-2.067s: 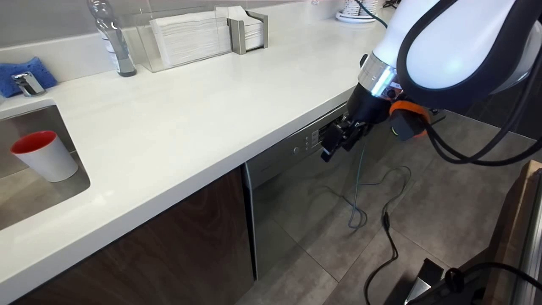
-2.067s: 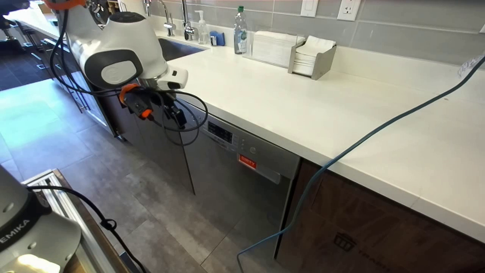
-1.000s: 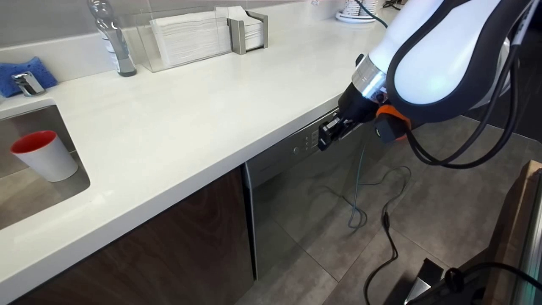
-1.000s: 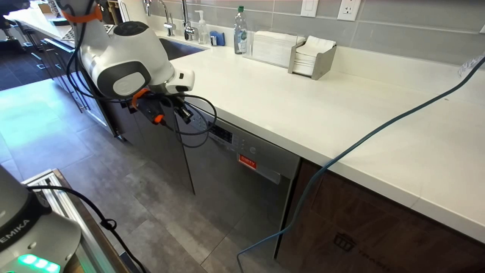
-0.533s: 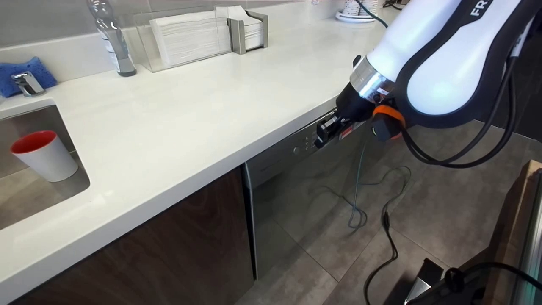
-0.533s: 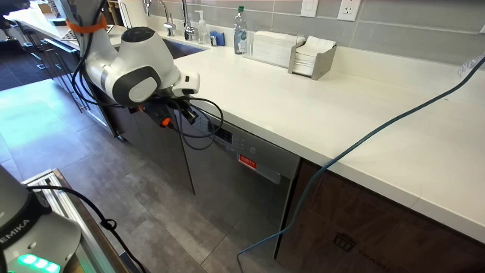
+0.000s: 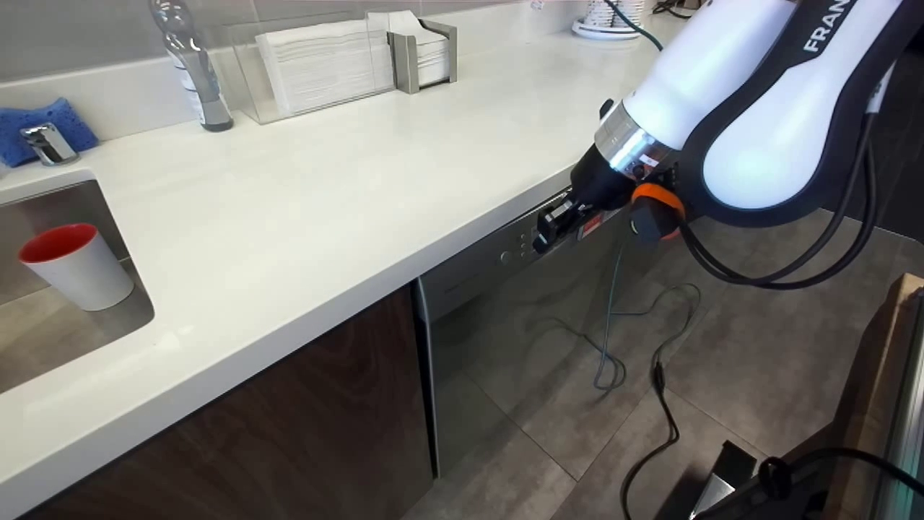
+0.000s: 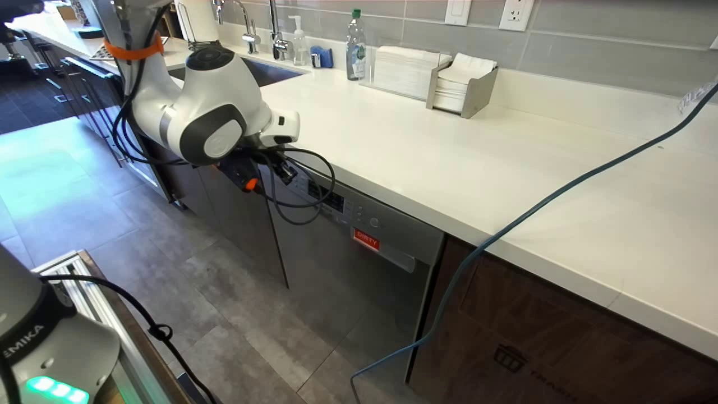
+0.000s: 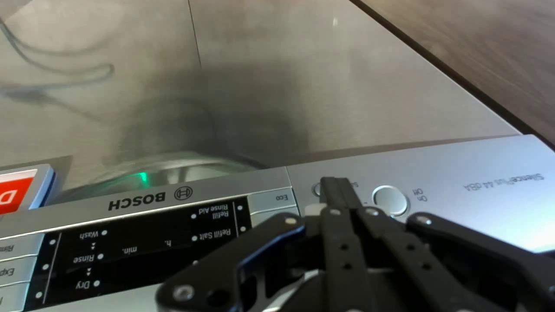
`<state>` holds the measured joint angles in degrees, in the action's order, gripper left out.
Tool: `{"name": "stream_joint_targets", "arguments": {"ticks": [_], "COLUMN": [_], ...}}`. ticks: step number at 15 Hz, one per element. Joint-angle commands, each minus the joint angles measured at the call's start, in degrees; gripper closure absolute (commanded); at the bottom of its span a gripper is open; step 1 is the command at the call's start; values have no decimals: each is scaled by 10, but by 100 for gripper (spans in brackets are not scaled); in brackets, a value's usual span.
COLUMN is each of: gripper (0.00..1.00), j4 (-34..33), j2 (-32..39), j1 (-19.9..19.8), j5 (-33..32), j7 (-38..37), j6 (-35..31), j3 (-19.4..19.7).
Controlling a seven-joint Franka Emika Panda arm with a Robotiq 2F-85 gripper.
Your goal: Press the button on the oven
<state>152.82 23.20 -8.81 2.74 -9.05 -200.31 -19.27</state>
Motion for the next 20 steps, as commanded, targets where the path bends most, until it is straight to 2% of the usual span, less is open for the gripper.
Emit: {"name": "stream_joint_targets", "arguments": {"ticks": [1, 8, 20], "gripper": [100, 100, 100], "j4": [-11, -17, -22], "j2": [16, 15, 24], "j1": [-1, 5, -3], "j5": [-35, -37, -46], "j7": [-30, -30, -37], "j6": [-19, -24, -29], "j3": [5, 15, 11]}}
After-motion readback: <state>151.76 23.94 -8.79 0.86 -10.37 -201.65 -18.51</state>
